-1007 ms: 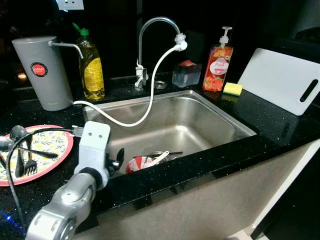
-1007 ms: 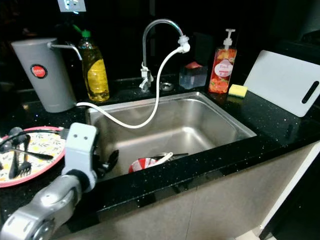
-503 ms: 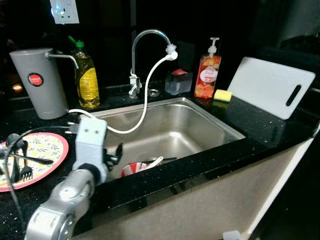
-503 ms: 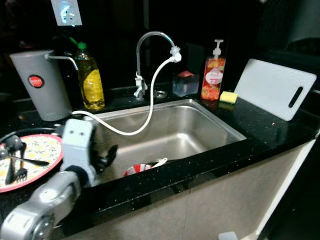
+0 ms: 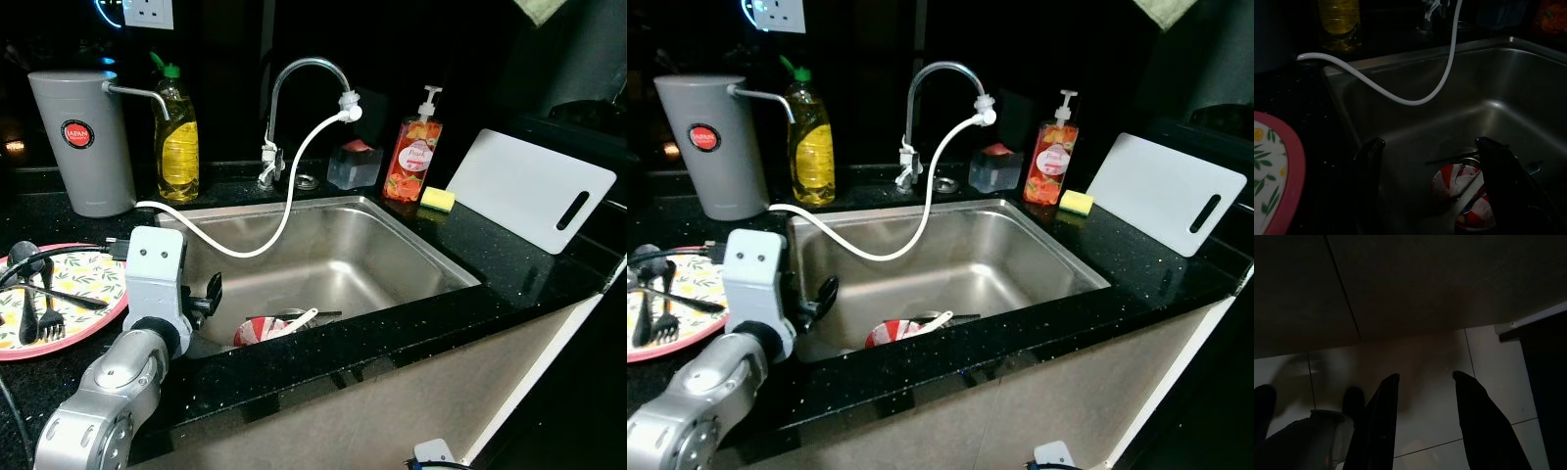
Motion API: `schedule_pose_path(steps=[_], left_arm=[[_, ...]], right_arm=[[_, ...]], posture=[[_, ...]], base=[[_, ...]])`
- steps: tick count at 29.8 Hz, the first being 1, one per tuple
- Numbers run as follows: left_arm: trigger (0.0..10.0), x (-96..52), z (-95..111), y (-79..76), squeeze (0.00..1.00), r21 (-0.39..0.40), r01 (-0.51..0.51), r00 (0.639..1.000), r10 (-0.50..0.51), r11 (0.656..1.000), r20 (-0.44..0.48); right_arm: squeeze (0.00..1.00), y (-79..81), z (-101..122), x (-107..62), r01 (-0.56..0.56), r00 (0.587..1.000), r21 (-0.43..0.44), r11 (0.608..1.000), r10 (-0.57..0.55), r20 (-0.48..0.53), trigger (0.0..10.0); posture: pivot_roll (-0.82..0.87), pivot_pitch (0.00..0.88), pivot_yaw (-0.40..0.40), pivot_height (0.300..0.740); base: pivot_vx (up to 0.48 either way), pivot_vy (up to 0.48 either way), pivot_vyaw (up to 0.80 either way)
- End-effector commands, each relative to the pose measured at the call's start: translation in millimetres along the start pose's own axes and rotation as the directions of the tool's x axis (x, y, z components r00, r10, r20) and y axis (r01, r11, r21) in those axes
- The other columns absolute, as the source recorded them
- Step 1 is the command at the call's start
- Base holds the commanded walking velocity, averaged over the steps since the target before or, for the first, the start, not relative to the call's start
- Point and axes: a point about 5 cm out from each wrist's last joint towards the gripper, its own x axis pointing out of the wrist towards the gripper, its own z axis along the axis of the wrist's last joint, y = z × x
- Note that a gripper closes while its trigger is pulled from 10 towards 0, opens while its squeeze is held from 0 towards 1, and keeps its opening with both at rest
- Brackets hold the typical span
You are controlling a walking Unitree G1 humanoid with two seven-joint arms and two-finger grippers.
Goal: Kitchen organization
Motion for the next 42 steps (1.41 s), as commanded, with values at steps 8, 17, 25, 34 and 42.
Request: schedule_pose_path(steps=[8, 17, 25, 34, 42], left_arm=[[10.0, 2.6, -2.8, -4.8, 0.0, 0.046, 0.047, 0.999, -0.045, 0.998, -0.03], [10.0, 3.8, -5.2, -6.0, 0.0, 0.049, 0.062, 0.997, -0.06, 0.997, -0.045], [10.0, 4.6, -5.7, -5.9, 0.0, 0.051, 0.064, 0.997, -0.062, 0.997, -0.041], [10.0, 5.5, -5.6, -5.6, 0.0, 0.059, 0.059, 0.998, -0.057, 0.997, -0.036], [10.0, 5.4, -6.5, -4.6, 0.0, 0.06, 0.054, 0.998, -0.052, 0.997, -0.037]], right_arm=[[0.0, -18.7, -36.2, -15.8, 0.055, 0.989, -0.013, 0.998, -0.056, -0.135, 10.0], [0.0, -16.7, -53.0, -23.1, 0.044, 0.979, -0.016, 0.999, -0.046, -0.197, 10.0], [0.0, -9.8, -55.2, -23.1, 0.062, 0.979, 0.039, 0.997, -0.053, -0.195, 10.0], [0.0, -5.4, -51.0, -20.5, 0.041, 0.983, 0.029, 0.999, -0.035, -0.181, 10.0], [0.0, -4.4, -50.4, -20.2, 0.034, 0.984, 0.025, 0.999, -0.029, -0.177, 10.0]], posture=[[-0.01, 0.064, -0.065, 0.74], [-0.02, 0.063, -0.044, 0.74], [-0.02, 0.057, -0.036, 0.74], [-0.02, 0.058, -0.041, 0.74], [-0.03, 0.055, -0.039, 0.74]], base=[[0.0, 0.0, 0.0], [0.0, 0.0, 0.0], [0.0, 0.0, 0.0], [0.0, 0.0, 0.0], [0.0, 0.0, 0.0]])
